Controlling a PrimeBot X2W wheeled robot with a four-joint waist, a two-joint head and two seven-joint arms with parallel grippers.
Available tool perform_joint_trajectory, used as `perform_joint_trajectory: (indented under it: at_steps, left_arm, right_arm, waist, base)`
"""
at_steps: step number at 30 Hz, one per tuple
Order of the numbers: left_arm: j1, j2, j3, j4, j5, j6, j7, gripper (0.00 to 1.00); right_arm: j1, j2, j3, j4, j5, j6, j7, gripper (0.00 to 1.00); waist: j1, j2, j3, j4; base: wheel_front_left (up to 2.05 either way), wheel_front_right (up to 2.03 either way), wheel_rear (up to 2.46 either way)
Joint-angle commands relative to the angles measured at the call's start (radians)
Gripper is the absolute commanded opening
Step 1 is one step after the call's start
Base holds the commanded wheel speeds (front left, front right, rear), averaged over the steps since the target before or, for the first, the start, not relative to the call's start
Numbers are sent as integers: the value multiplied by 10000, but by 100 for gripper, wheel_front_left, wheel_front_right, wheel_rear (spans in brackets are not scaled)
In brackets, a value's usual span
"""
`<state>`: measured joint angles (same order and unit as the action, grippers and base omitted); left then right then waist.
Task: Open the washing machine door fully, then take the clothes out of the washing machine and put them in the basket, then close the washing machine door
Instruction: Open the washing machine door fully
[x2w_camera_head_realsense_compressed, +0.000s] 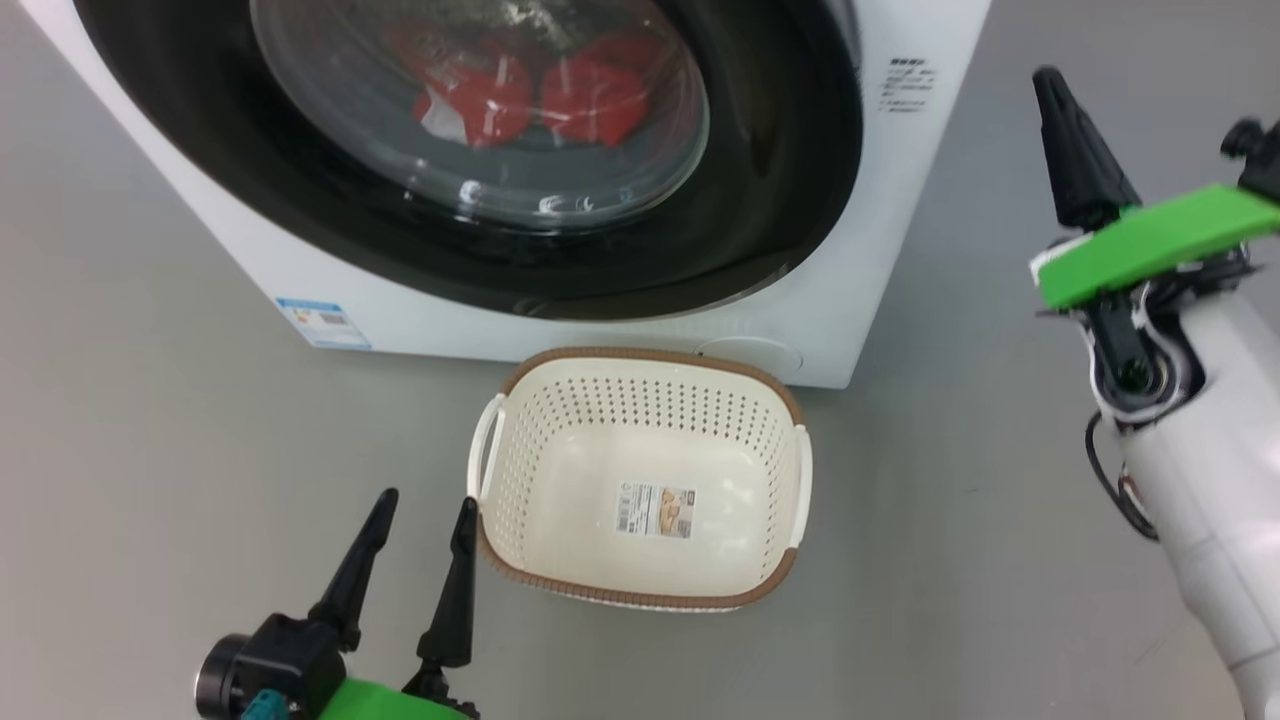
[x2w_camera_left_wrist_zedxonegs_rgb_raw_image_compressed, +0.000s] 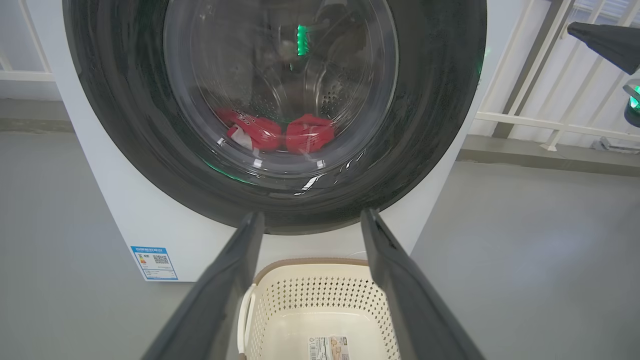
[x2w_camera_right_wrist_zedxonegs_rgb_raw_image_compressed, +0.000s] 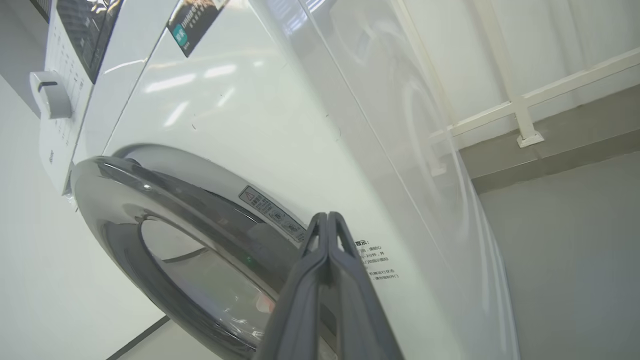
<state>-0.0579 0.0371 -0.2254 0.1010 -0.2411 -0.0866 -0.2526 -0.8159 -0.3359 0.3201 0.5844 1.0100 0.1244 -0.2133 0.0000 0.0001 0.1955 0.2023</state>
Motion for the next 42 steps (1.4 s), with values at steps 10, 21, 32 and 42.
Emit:
perform_joint_trajectory:
  at_steps: [10, 21, 32, 42]
  left_arm:
    - [-718, 131, 72, -274, -173, 134, -92, 100]
    - [-974, 131, -107, -302, -276, 192, -92, 100]
    - [-1236, 131, -309, -313, -435, 230, -92, 100]
    - [-1509, 131, -510, -321, -579, 252, -92, 100]
  right_arm:
    - [-1507, -300, 517, 100, 3242, 63, 2353, 0]
    - [-2368, -474, 226, 856, 5859, 63, 5641, 0]
    - [-3656, -121, 83, 2550, 6804, 63, 7699, 0]
    - [-4553, 36, 75, 3380, 6977, 63, 8639, 0]
  waist:
    - [0, -1, 770, 474]
    - [0, -1, 1103, 649]
    - [0, -1, 1462, 733]
    - [0, -1, 1743, 906]
  base:
    - [0, 0, 0]
    - [0, 0, 0]
    - [0, 0, 0]
    - [0, 0, 0]
